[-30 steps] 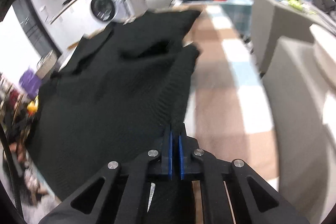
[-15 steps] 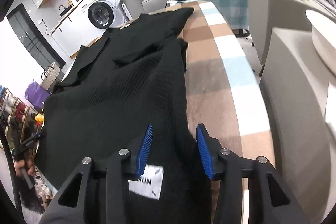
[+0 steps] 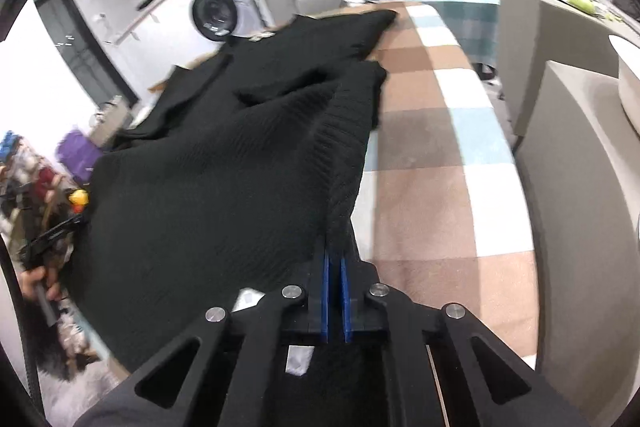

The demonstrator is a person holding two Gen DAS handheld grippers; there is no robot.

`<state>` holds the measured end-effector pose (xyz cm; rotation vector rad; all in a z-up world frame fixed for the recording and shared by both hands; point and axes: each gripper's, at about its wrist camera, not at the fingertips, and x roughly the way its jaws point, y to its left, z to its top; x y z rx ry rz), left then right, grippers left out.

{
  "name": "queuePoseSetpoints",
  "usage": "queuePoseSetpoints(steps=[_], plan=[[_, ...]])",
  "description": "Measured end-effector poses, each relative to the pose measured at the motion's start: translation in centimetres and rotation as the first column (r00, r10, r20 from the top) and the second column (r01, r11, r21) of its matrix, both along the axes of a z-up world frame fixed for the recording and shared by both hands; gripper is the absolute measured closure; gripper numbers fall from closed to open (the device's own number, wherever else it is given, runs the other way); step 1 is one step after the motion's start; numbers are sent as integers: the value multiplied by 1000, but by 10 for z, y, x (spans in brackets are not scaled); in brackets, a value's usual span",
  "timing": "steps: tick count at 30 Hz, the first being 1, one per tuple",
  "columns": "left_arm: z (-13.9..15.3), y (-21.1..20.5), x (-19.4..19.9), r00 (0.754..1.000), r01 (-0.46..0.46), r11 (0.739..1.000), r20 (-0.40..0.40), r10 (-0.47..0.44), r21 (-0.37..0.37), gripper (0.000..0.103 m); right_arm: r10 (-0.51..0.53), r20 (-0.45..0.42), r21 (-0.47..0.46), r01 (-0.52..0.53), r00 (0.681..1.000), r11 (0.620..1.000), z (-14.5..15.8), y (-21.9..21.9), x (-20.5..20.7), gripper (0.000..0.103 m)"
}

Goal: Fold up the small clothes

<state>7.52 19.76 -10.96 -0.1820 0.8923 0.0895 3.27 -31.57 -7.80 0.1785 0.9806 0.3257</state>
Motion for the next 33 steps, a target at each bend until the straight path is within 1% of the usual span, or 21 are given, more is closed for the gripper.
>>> queuePoseSetpoints(steps=[3,7,8,10,12,14,16,18,21,22,25,27,30,31,32,33], plan=[[10,0,-16,1000,-2,1000,31,2,-12,98,43,31,-4,-43,999,999,10,1,-22,98],[26,0,-44,997,-7,1000,77,10,-31,98,84,60,45,-87,995,995,16,-7,-54,98],[29,1,-48,996,-6,999,88,10,-42,98,90,87,48,-95,992,994,21,-8,-56,98],[38,4,-52,993,-6,998,116,14,-63,98,89,138,105,-104,986,989,35,-10,-55,98],[47,4,-50,989,-4,998,147,15,-69,98,88,203,118,-113,975,987,48,-8,-54,98],[56,5,-40,984,-3,998,175,14,-67,98,73,264,144,-114,962,983,59,-5,-47,98],[63,3,-28,980,2,999,200,9,-54,98,46,304,149,-95,952,984,65,-1,-35,98],[65,3,-12,979,-5,999,202,12,-36,98,0,331,160,-56,944,986,68,1,-20,98],[58,8,14,983,-22,999,181,28,-36,98,-95,298,122,61,950,991,59,1,8,98],[54,12,22,985,-29,998,171,38,-55,98,-141,275,117,112,951,987,52,-2,18,98],[46,20,39,986,-52,996,157,64,-78,98,-232,240,178,193,943,965,40,-13,39,98],[40,26,52,986,-70,994,146,82,-87,98,-238,231,165,203,944,965,37,-12,50,98],[26,34,74,988,-93,991,114,105,-100,98,-213,213,111,193,953,975,32,-3,68,98],[20,36,82,990,-108,990,83,115,-91,96,-197,188,84,184,962,979,28,0,75,95],[16,37,90,991,-120,989,55,125,-87,91,-196,156,54,189,968,980,24,2,83,90],[12,38,94,991,-130,988,33,133,-85,86,-197,124,28,195,973,980,19,2,86,83]])
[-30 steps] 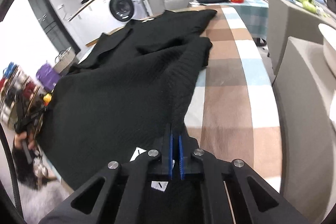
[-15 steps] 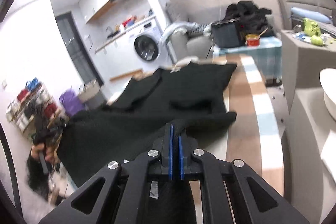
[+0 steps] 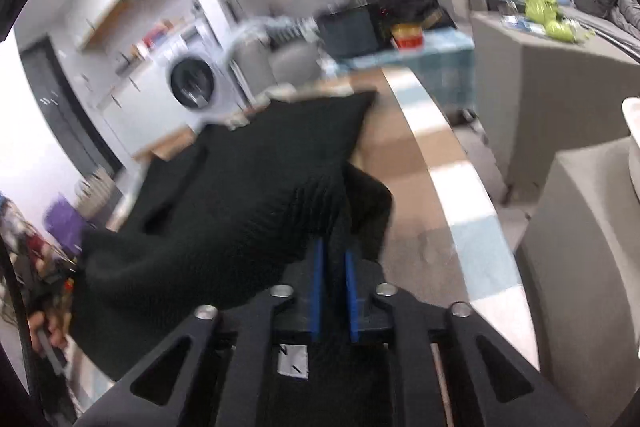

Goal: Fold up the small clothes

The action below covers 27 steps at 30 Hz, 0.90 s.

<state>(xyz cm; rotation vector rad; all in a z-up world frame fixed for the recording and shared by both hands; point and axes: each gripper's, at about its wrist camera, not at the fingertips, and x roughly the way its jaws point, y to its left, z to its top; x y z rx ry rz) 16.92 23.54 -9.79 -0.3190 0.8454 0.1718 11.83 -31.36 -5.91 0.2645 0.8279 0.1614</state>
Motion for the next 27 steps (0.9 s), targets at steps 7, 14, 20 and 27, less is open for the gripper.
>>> queuePoseSetpoints(steps=[7,14,20,27], plan=[[-6,8,24,1000,-8,999,5,8,-41,39,1,-61,99,5,998,995,-17,-24,12,35],[-13,-9,67,998,59,995,6,-58,-85,48,68,-99,128,-55,993,990,-31,-7,47,35],[-18,-23,78,993,119,989,-12,-121,-91,75,103,-116,85,-94,988,992,-35,9,57,59],[-20,-40,57,983,179,983,-30,-181,-43,78,144,-122,74,-136,982,988,-34,17,42,71]])
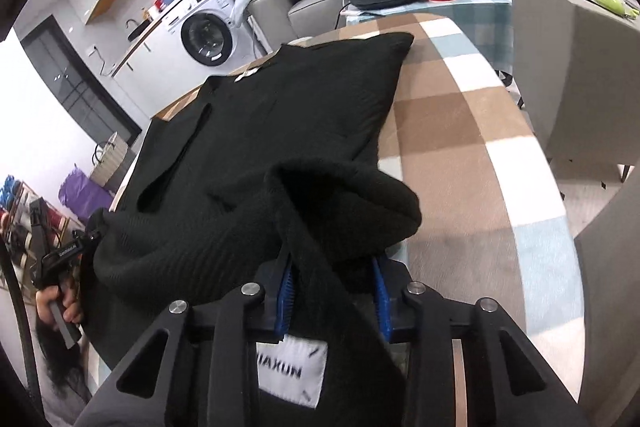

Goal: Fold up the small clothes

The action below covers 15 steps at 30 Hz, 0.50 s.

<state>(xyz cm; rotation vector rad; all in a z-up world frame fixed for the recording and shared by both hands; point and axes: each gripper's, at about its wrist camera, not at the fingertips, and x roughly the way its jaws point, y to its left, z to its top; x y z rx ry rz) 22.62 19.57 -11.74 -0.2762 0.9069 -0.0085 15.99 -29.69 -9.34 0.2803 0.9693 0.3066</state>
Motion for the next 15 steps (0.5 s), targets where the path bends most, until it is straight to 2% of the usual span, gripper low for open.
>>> queuePoseSetpoints(steps=[4,7,9,11,13,15], plan=[[-1,-6,-21,1000,17,1000,-3,-17,10,79,23,-5,-10,-23,1000,1000,-2,6,-19,72],[1,1,-30,1000,-14,1000,-11,14,-8,78,-11,-9,-1,11,1000,1000,-3,0,-30,72],[3,8,-32,999,-38,999,-17,38,-15,73,-39,-4,19,39,999,999,0,-8,-31,64],[6,12,-29,998,-60,998,-11,60,-14,62,-60,15,23,60,998,998,5,-13,-30,56],[11,16,-27,997,-72,997,0,72,-10,57,-62,22,31,62,998,998,8,-16,-26,53],[15,19,-22,997,-79,997,8,79,-6,51,-65,28,35,64,997,997,11,-16,-21,42]])
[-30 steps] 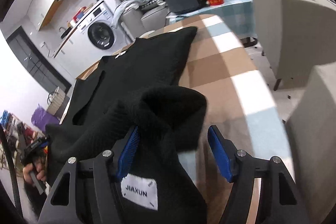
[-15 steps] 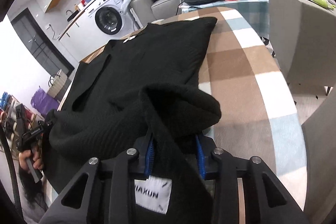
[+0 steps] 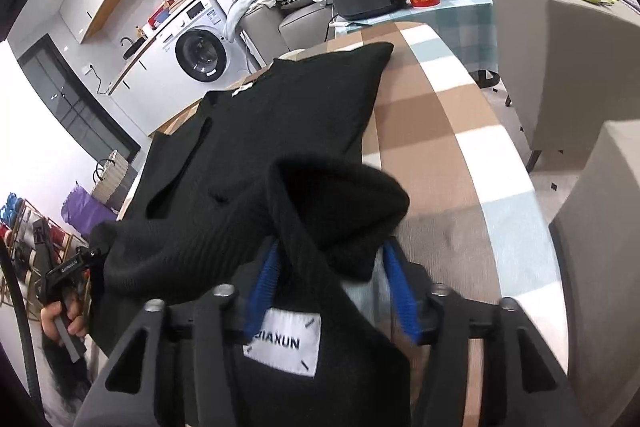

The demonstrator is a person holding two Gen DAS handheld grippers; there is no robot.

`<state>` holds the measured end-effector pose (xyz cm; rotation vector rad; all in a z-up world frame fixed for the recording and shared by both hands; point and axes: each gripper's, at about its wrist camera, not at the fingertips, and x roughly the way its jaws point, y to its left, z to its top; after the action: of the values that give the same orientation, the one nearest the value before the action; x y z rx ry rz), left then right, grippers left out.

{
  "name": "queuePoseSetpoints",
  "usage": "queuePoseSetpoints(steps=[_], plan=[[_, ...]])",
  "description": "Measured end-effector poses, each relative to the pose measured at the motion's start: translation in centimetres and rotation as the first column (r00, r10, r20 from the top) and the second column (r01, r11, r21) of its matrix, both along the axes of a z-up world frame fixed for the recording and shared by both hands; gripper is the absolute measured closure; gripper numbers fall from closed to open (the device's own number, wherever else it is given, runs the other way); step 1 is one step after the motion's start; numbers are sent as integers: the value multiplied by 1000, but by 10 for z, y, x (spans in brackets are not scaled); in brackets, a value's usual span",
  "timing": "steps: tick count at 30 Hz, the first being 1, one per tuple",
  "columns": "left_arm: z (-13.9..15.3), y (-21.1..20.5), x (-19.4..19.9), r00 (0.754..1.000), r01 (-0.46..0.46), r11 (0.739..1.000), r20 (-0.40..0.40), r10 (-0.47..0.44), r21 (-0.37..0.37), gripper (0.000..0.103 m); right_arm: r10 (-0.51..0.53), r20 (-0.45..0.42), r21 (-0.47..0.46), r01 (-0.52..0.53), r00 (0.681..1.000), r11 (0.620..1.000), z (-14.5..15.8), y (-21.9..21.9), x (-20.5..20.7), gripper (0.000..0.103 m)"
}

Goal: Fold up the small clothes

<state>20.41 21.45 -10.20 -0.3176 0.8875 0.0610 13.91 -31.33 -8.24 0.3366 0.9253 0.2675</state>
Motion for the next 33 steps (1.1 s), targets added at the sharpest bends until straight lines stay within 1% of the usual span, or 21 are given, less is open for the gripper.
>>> queuePoseSetpoints(steps=[1,2,3,5,10,13,14,15,16,17,18,20,22,25,30,33], plan=[[2,1,2,1000,-3,1000,6,3,1,48,1,7,2,-1,1000,1000,2,0,4,39],[3,1,5,1000,-5,1000,11,5,2,43,6,13,3,-6,1000,1000,3,0,7,34],[4,2,9,1000,-9,1000,16,9,0,41,10,16,0,-10,1000,1000,4,1,10,29],[4,2,17,1000,-10,1000,14,10,-3,38,8,25,-1,-8,1000,1000,5,1,17,23],[-4,2,42,1000,-19,1000,-7,18,-21,38,12,3,5,-12,1000,1000,-1,4,40,21],[-10,4,52,1000,-20,998,-7,19,-53,38,25,-3,9,-25,1000,1000,-4,7,51,22],[-11,3,54,1000,-15,998,-2,15,-58,39,35,-4,2,-35,999,999,-5,9,53,27],[-12,2,55,1000,-9,998,2,9,-61,41,41,-8,-11,-41,999,999,-5,11,55,38],[-13,2,57,1000,4,998,4,-4,-70,51,54,-13,-22,-55,998,998,-6,14,57,43],[-14,0,60,1000,28,996,3,-27,-91,65,66,-19,-23,-67,998,997,-7,16,59,53],[-15,-2,61,999,48,993,0,-48,-107,70,83,-32,-29,-84,996,996,-9,20,61,62],[-15,-9,61,997,74,994,-1,-74,-85,74,103,-37,-49,-104,994,993,-11,26,61,67],[-14,-18,59,995,103,993,-2,-103,-60,75,116,-44,-65,-119,992,991,-12,30,60,69],[-13,-31,52,990,138,990,-7,-138,-21,75,125,-54,-59,-129,991,990,-12,30,56,69],[-13,-37,30,988,156,987,-14,-157,-25,75,143,-64,-67,-147,988,987,-11,31,39,69],[-12,-39,9,988,156,988,-19,-156,-10,75,144,-73,-62,-148,987,987,-10,27,24,69]])
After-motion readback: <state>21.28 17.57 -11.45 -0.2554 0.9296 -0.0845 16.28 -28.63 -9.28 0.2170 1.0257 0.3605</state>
